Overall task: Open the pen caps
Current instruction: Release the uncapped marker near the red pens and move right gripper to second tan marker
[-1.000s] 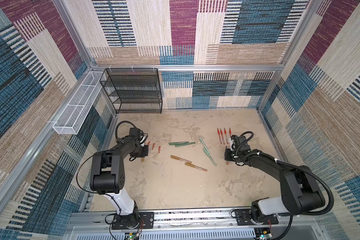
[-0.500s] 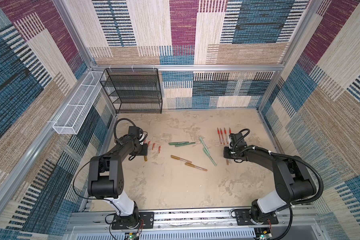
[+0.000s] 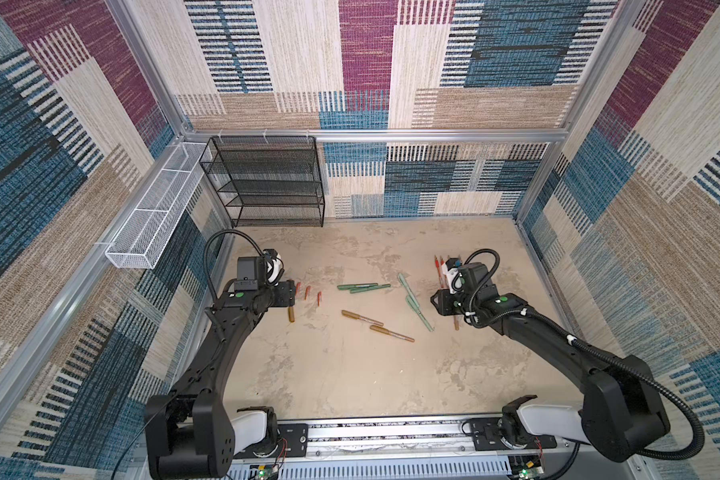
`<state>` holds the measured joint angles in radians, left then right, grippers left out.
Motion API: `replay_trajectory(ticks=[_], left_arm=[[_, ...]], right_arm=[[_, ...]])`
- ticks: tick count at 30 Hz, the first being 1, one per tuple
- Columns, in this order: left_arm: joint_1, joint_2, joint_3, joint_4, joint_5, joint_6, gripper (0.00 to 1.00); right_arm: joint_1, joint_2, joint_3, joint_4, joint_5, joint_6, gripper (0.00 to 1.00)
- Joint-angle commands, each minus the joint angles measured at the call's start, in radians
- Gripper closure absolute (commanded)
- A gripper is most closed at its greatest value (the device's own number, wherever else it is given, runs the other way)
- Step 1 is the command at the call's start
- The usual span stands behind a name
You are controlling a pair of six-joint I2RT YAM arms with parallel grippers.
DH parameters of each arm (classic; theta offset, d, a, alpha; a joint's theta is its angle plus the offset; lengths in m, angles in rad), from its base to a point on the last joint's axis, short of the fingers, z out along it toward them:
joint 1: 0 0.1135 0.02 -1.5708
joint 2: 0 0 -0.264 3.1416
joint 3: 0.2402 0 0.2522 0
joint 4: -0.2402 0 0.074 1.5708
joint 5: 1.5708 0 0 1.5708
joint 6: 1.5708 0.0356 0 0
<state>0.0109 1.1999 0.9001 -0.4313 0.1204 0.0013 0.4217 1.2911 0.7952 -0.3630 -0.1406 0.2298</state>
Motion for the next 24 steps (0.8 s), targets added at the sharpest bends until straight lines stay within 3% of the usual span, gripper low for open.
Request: replay_trajectory(ticks=[1, 5, 13, 24], left_arm=[[0.009, -0.042, -0.024, 0.054, 0.077, -0.024, 0.22], [0.027, -0.066, -0.018, 0.052, 0.153, -0.059, 0.18], [0.044, -0.077, -0.001, 0.043, 0.165, -0.066, 0.14], [0.055, -0.077, 0.001, 0.047, 0.175, -0.063, 0.12]], right_arm=[[0.063, 0.014, -0.015, 0.018, -0.019, -0.041, 0.53], [0.129, 0.072, -0.003, 0.032, -0.038, -0.089, 0.53], [0.262, 0.237, 0.071, 0.014, -0.011, -0.238, 0.53], [0.325, 0.439, 0.19, -0.02, 0.009, -0.351, 0.54]])
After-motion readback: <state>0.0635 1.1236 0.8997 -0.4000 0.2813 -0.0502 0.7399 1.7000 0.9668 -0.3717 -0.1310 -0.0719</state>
